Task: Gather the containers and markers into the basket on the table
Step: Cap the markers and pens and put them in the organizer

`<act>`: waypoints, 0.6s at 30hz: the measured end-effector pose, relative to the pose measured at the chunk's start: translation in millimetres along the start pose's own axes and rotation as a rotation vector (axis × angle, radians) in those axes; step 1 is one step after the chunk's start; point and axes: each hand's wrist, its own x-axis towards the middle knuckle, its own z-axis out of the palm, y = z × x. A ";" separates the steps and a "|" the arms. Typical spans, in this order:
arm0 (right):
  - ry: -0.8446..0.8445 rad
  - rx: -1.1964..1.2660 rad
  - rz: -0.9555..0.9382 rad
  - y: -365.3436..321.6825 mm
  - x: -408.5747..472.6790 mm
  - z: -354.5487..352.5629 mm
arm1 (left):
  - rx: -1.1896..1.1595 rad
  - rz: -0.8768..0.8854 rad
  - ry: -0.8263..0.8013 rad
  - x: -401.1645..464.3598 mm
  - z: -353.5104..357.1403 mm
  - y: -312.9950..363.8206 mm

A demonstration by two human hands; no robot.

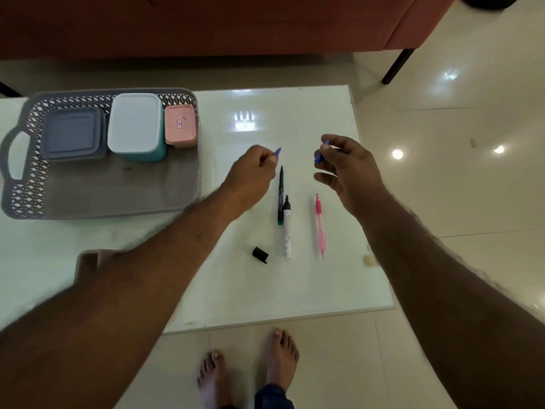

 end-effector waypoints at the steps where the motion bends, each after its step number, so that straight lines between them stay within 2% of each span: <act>1: -0.005 0.012 -0.029 -3.3 -3.6 5.8 | -0.021 0.013 -0.005 -8.0 -0.5 0.5; 8: -0.089 0.070 -0.119 -16.1 -35.0 45.8 | 0.011 0.160 0.032 -49.8 -12.4 7.7; 12: -0.131 0.181 -0.097 -19.6 -45.9 60.0 | 0.004 0.170 0.047 -58.9 -19.6 5.9; 18: -0.147 0.166 -0.099 -21.5 -53.4 70.1 | 0.031 0.173 0.058 -68.3 -27.4 5.5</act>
